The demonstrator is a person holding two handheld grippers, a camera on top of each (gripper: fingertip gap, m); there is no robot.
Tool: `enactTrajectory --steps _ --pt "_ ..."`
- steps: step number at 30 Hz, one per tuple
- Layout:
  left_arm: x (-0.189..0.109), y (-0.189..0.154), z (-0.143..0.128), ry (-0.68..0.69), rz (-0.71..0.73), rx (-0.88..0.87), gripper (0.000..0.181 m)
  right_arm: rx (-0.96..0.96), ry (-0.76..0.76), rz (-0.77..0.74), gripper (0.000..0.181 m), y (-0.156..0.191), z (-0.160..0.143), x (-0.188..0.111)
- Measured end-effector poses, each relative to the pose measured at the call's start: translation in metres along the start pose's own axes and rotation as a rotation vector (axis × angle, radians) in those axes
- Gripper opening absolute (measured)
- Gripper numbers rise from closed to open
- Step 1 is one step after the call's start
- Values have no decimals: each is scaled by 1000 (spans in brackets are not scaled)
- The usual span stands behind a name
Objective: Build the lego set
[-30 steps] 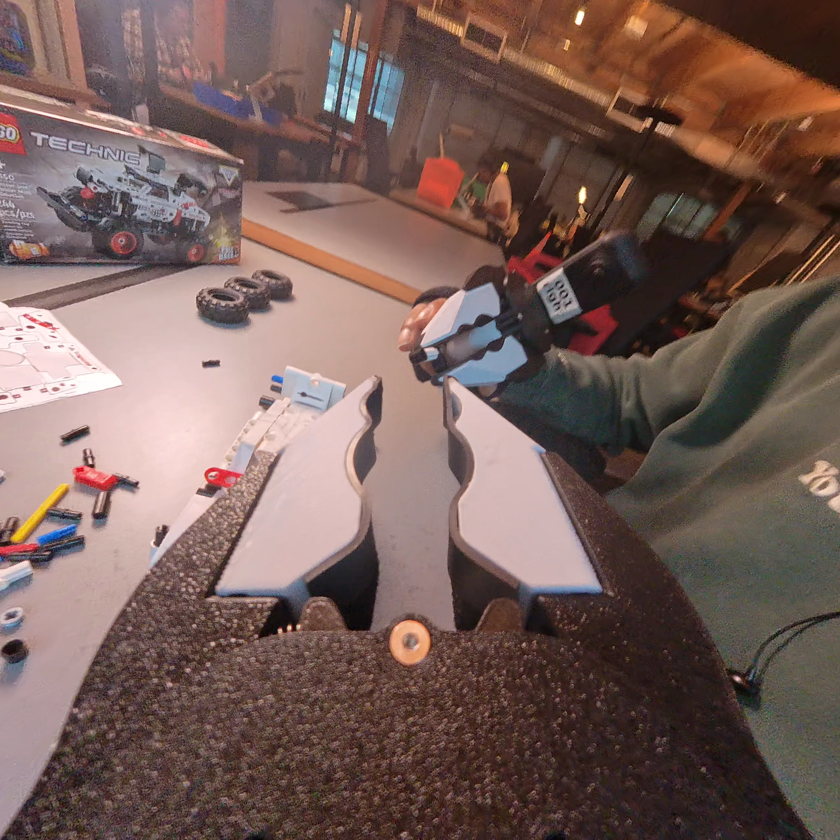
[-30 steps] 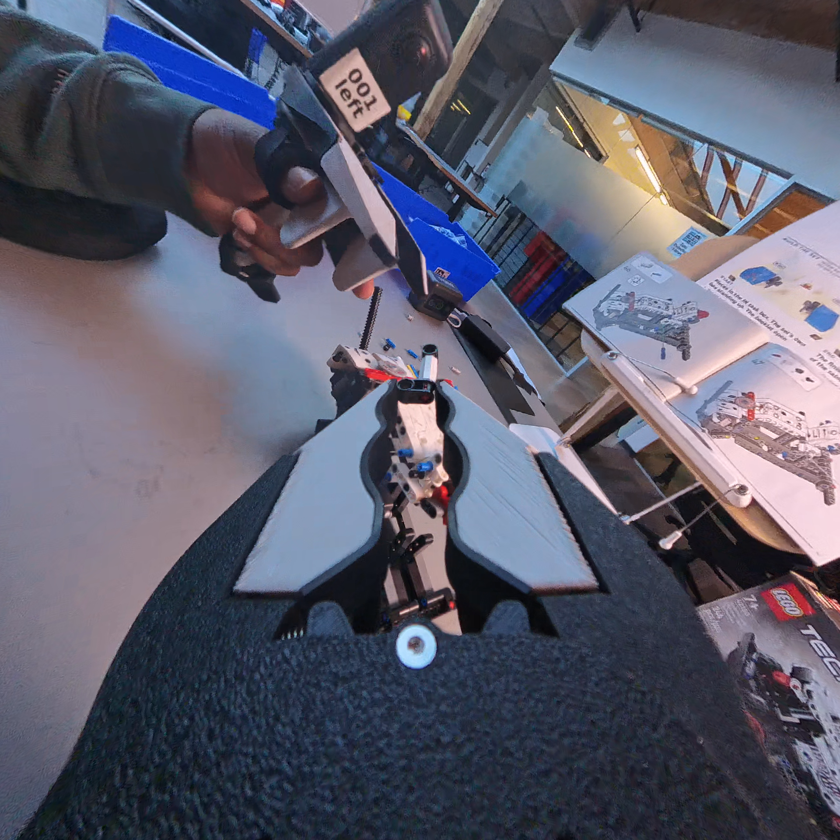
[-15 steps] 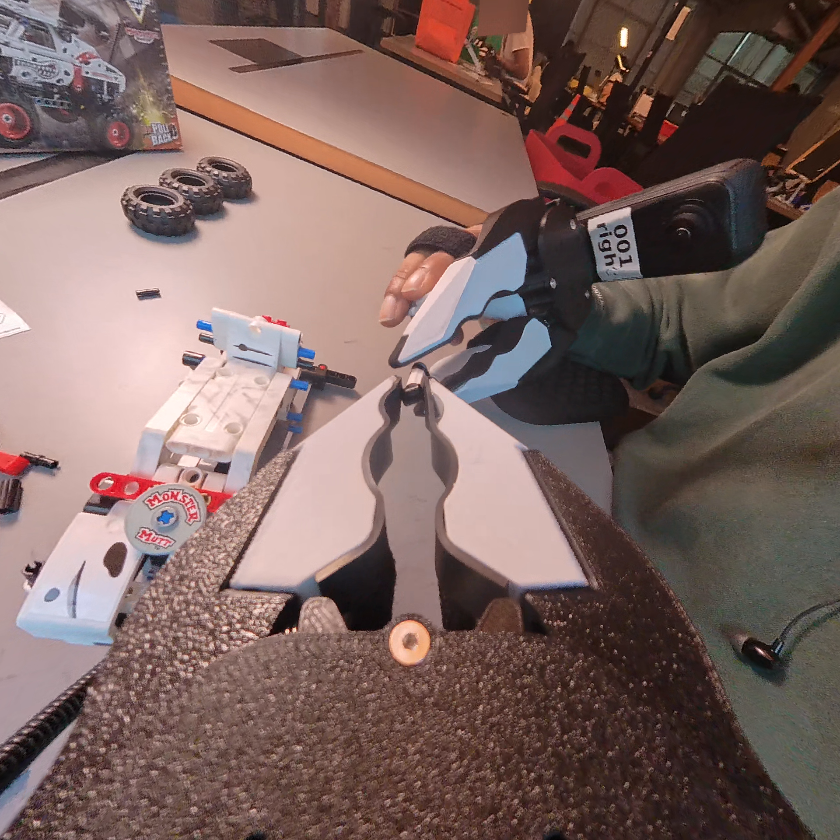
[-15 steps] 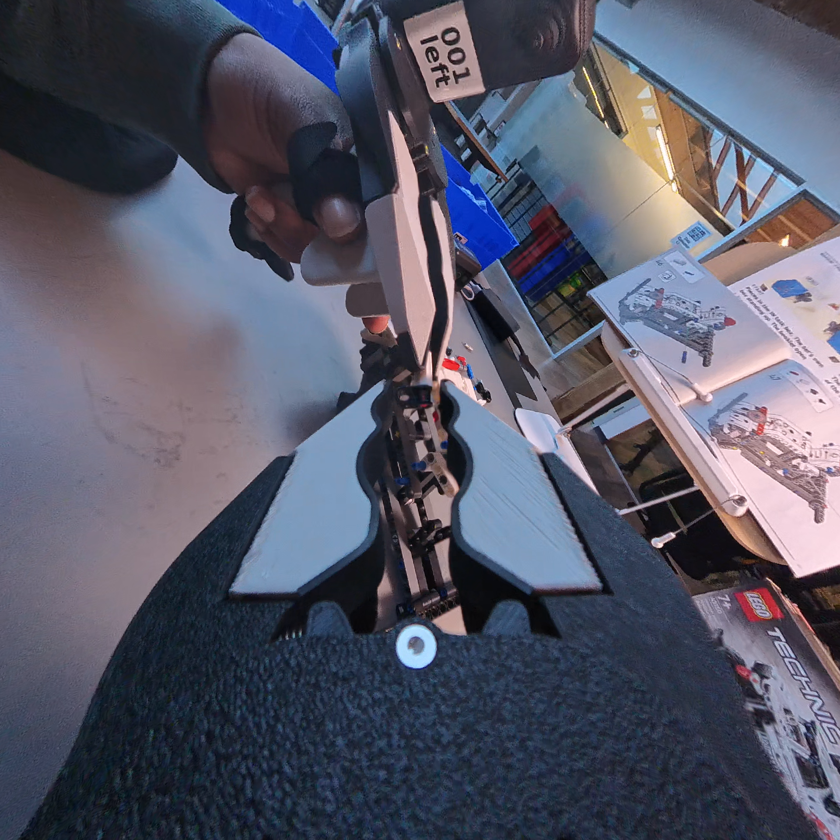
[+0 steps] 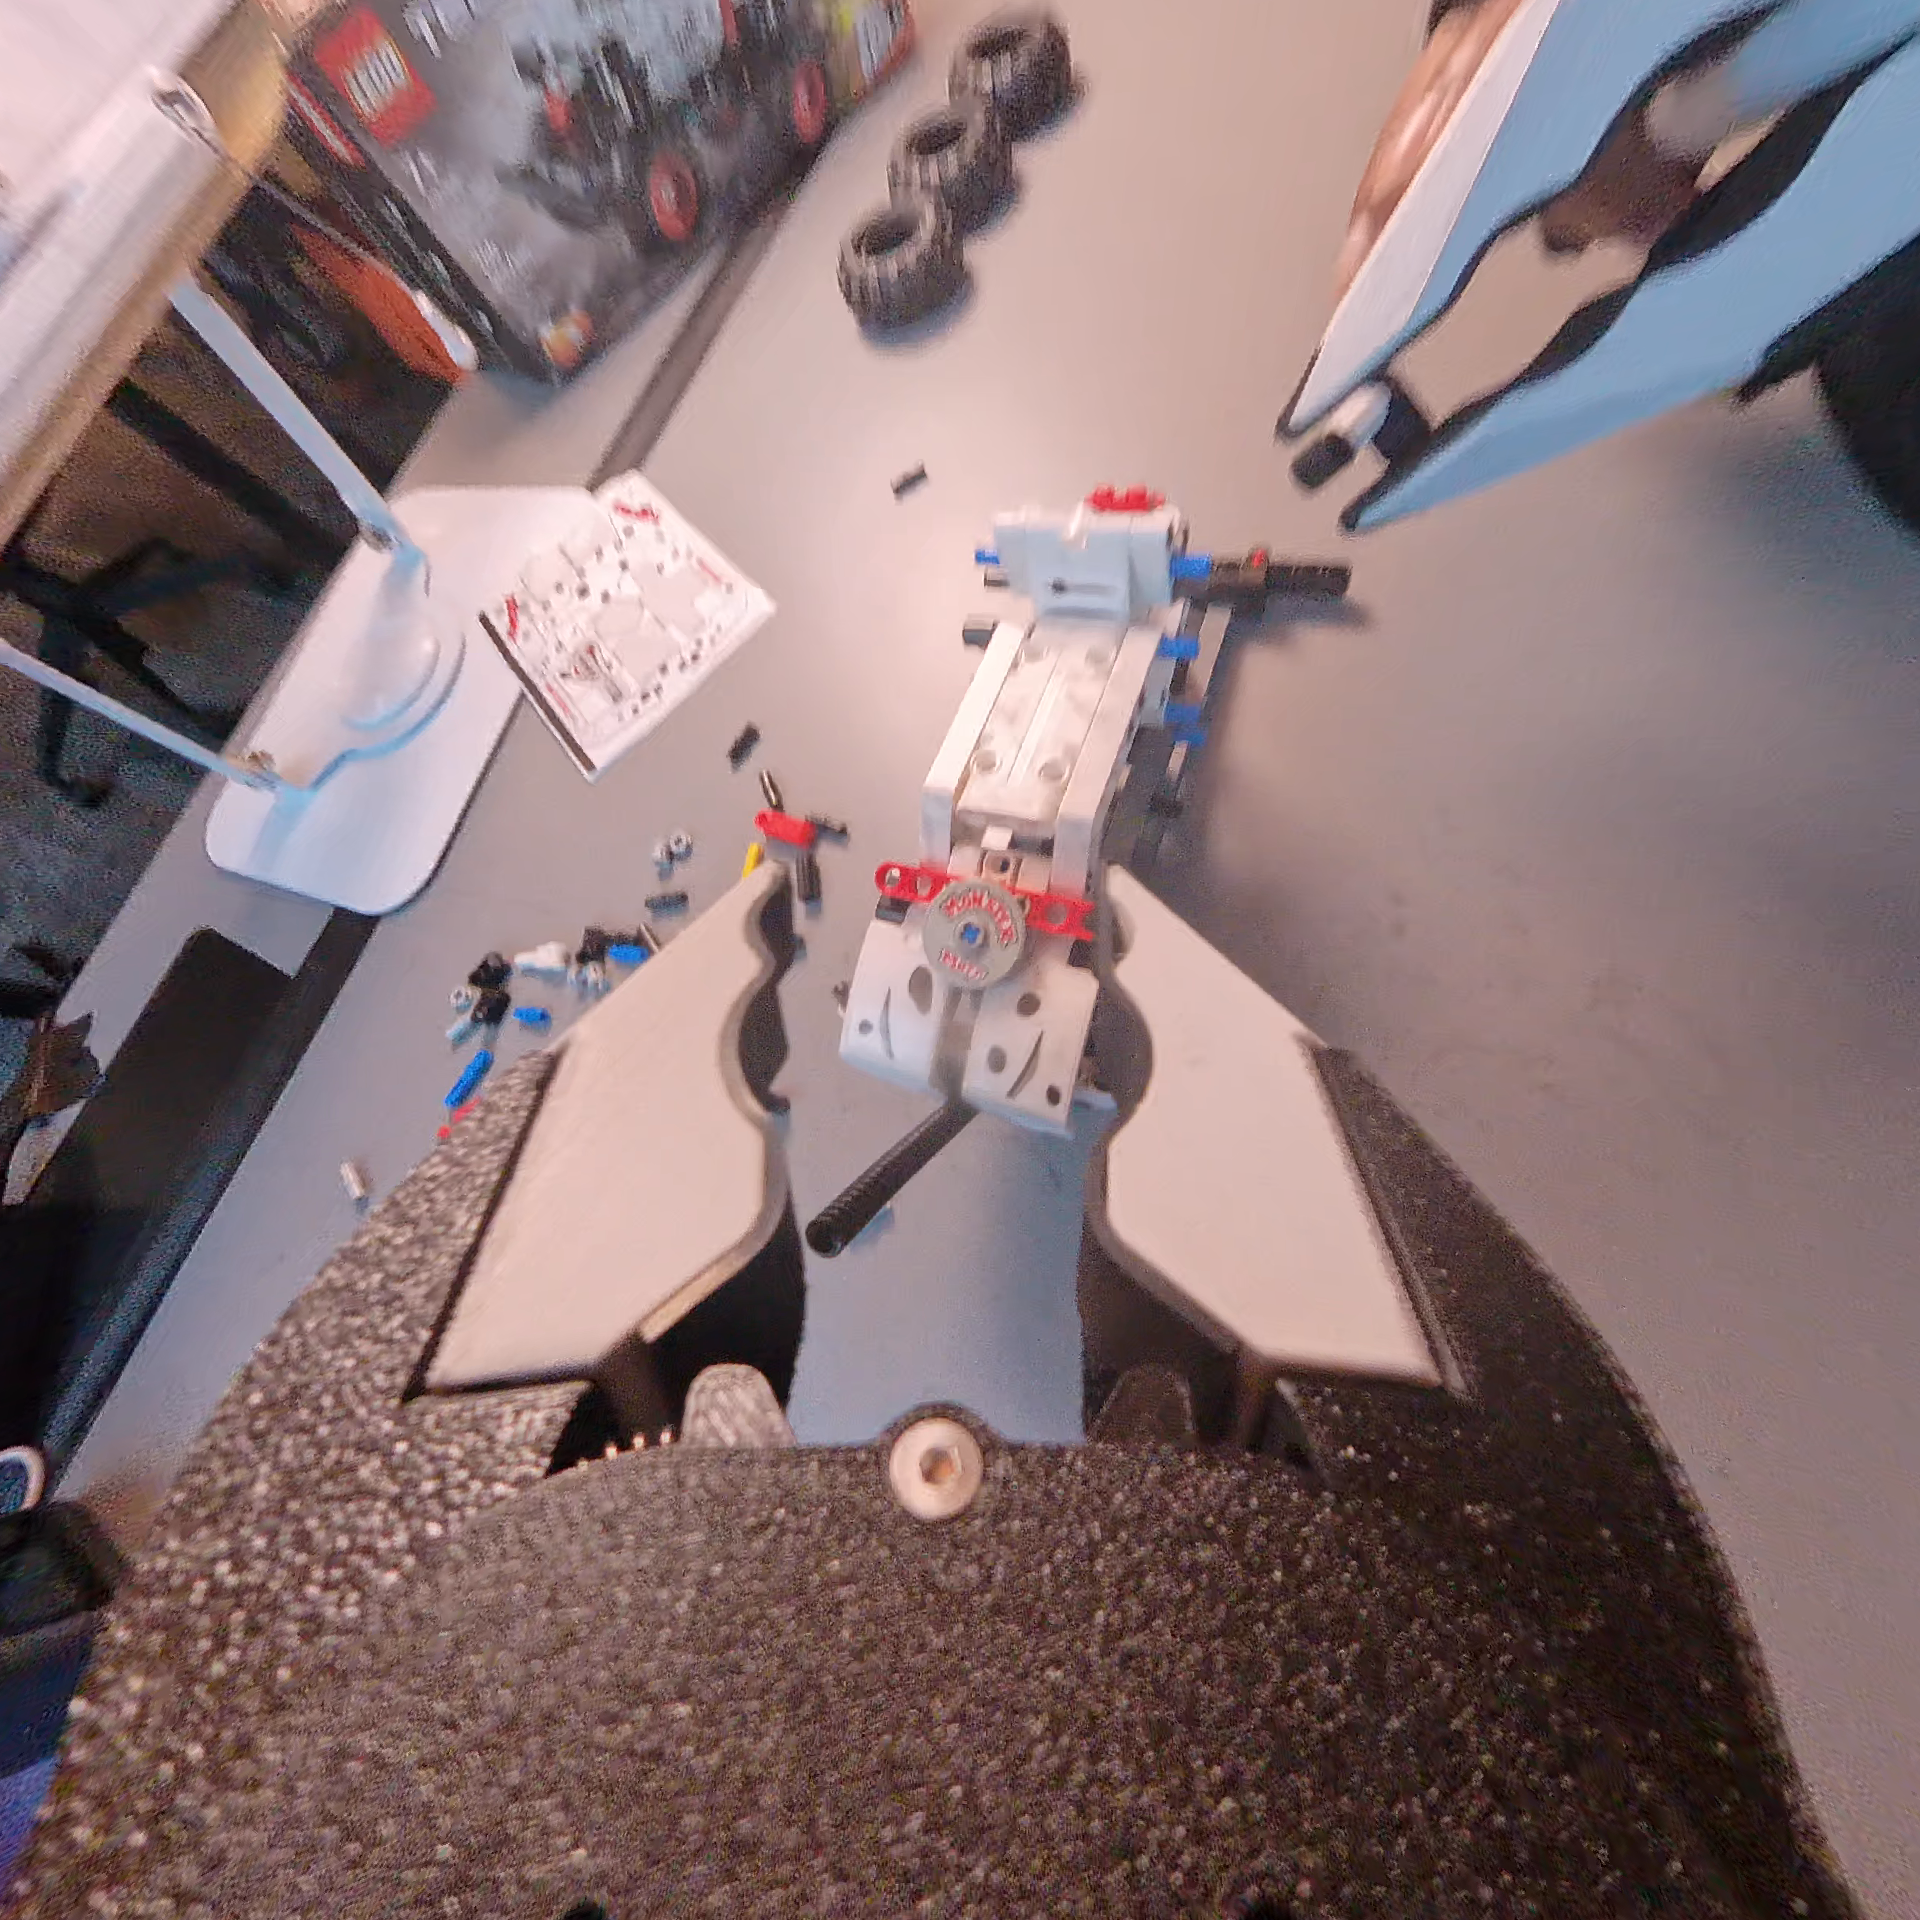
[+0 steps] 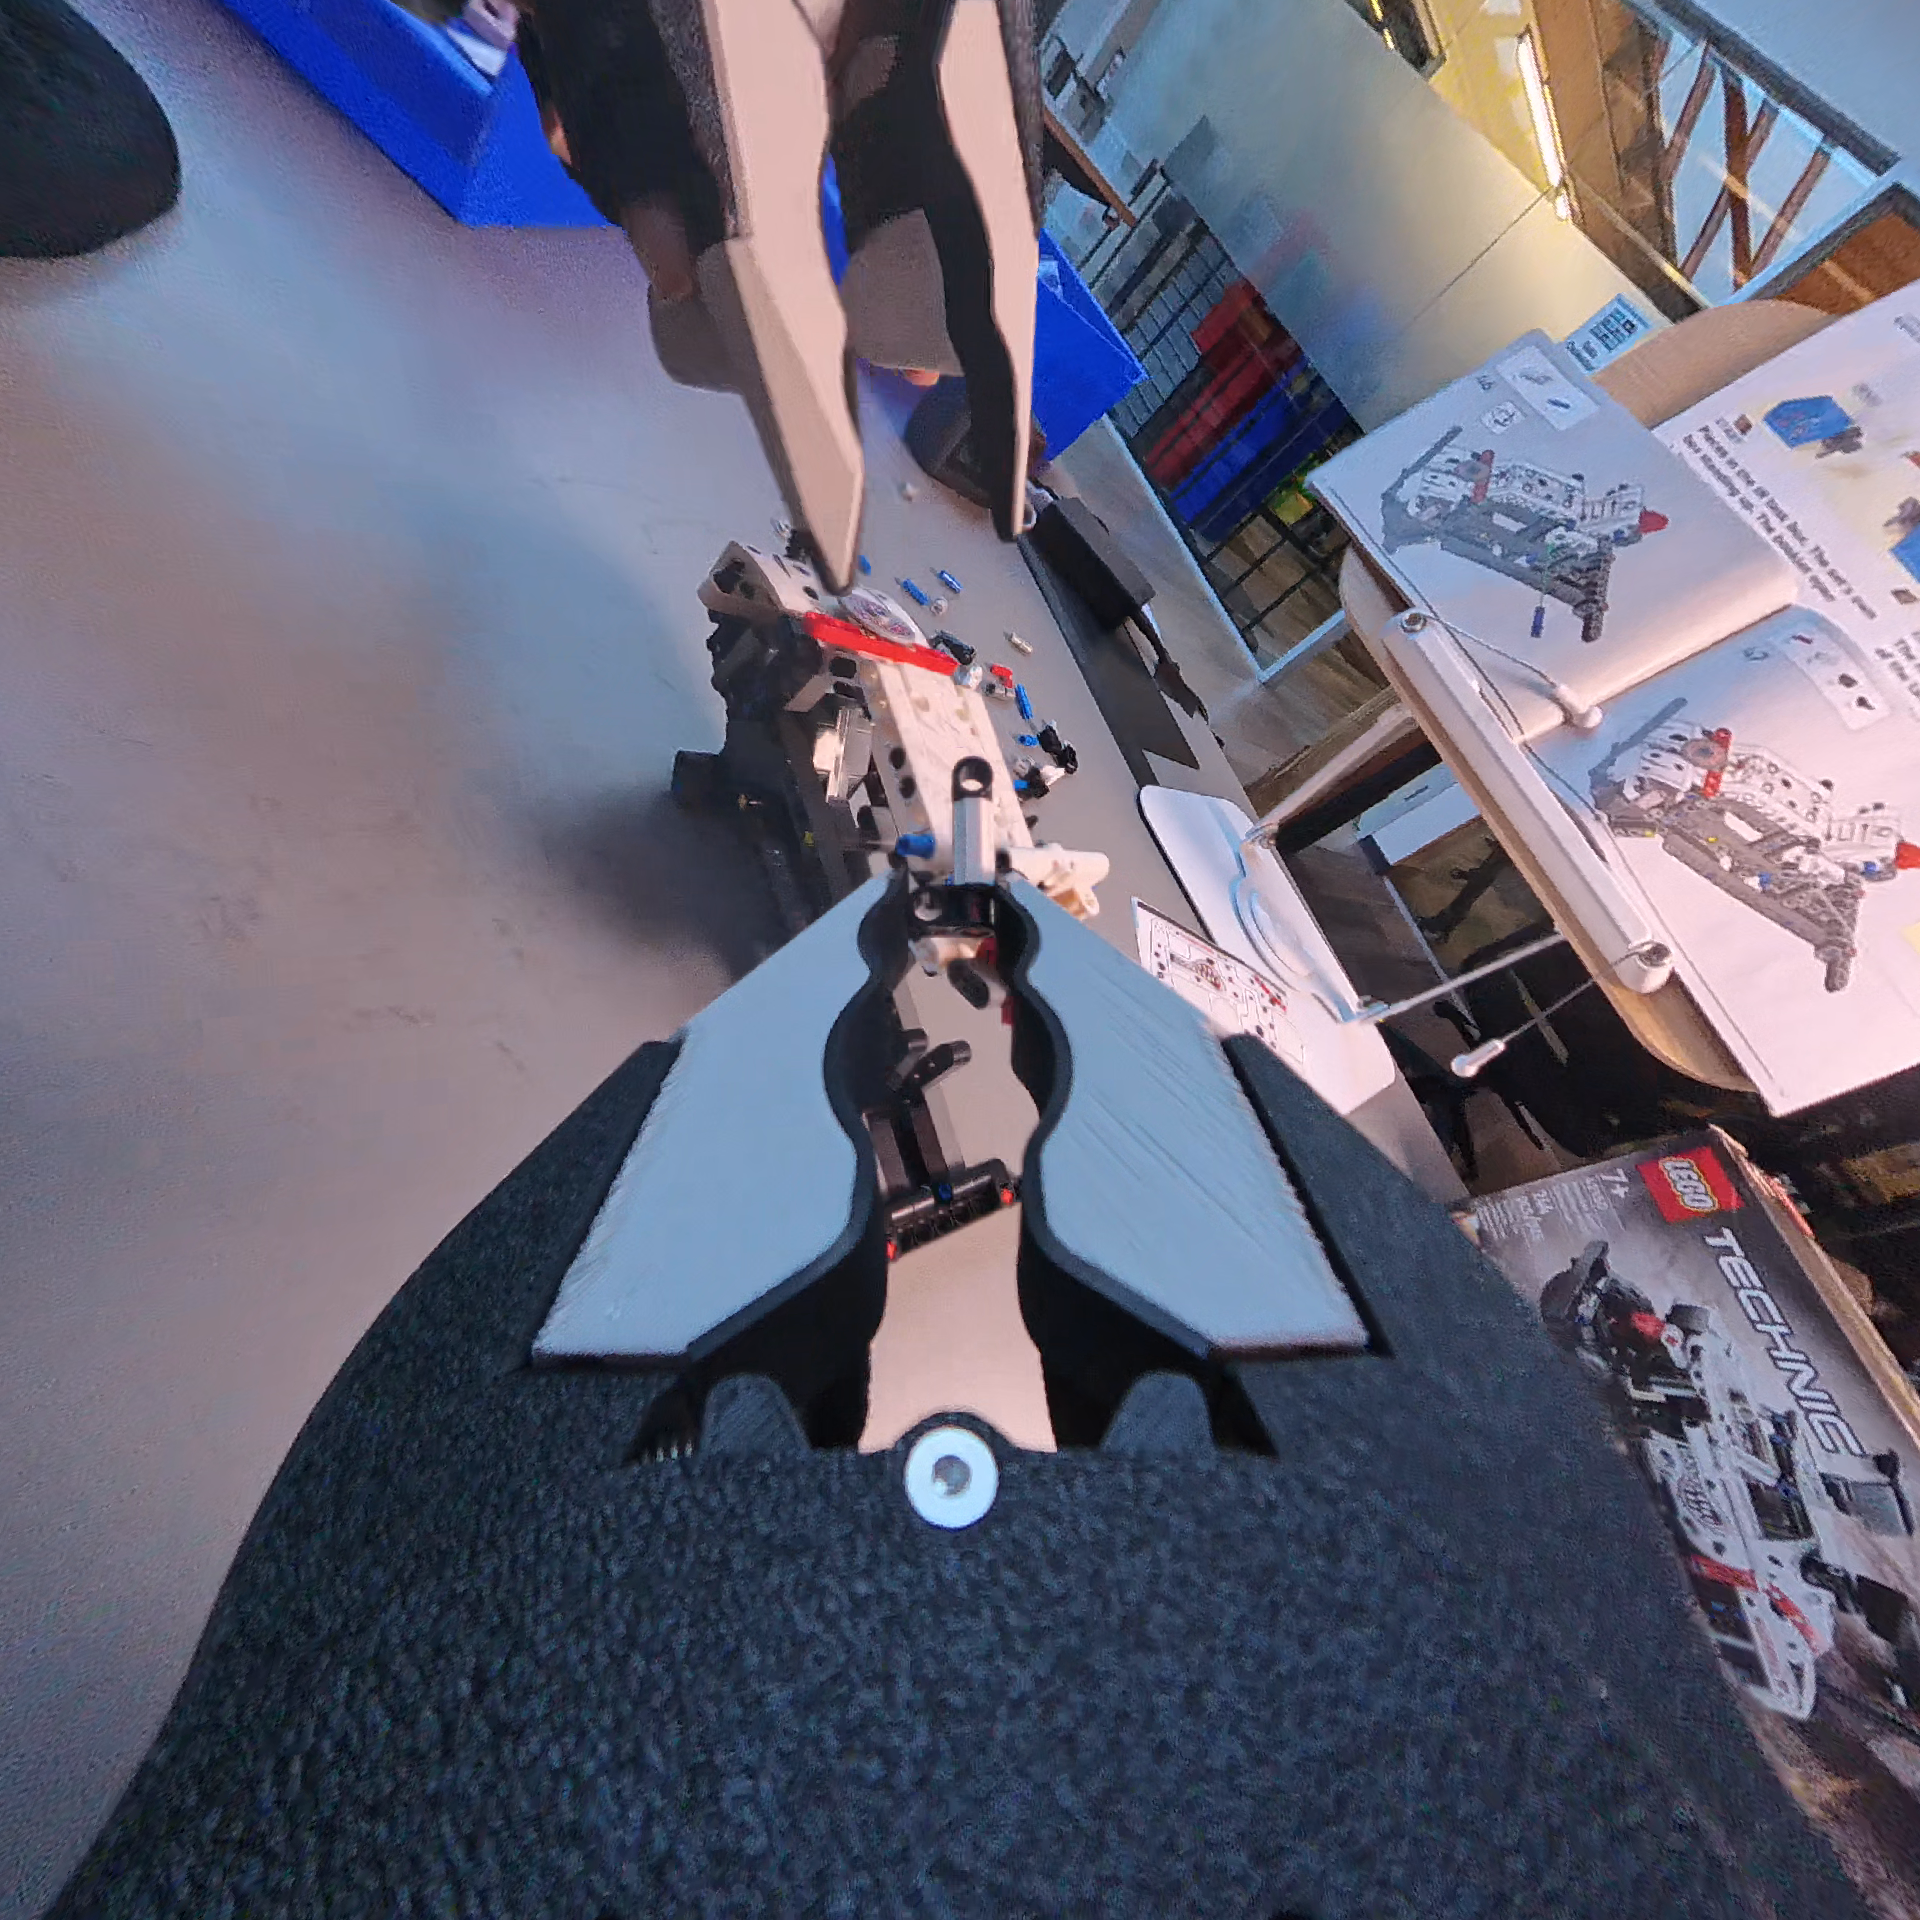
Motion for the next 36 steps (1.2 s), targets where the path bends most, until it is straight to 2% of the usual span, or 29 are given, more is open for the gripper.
enactTrajectory --steps 2,7,11,15,20,23,25,28,36 --pt "12 2 -11 133 -40 34 75 8 6 0 15 0 -2 0" --pt "41 -13 -13 261 -161 66 68 -9 26 16 15 6 -5 1" --pt "52 -12 -12 350 -162 134 58 -2 15 29 15 5 -6 -3" --pt "42 -15 -10 400 -327 -29 57 42 -61 99 15 9 4 -14" --pt "14 -43 -6 498 -784 -442 57 126 -189 272 15 25 30 -29" --pt "17 -57 -17 550 -903 -659 58 158 -134 268 15 23 30 -28" --pt "19 -66 -24 571 -948 -769 59 203 -78 253 16 18 25 -27" --pt "17 -75 -29 587 -988 -832 60 259 -79 266 15 15 23 -28" --pt "14 -68 -33 569 -987 -751 66 321 -58 279 16 -9 29 -24"
Point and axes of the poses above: each gripper's, where its closed fingertips meet, x out along the fingers, z out of its top, y = z × x across the jaws, the point moved 4 cm from there along -x, back along the fingers, and after that the axes turned 7 degrees about z, right-handed, at the moved point
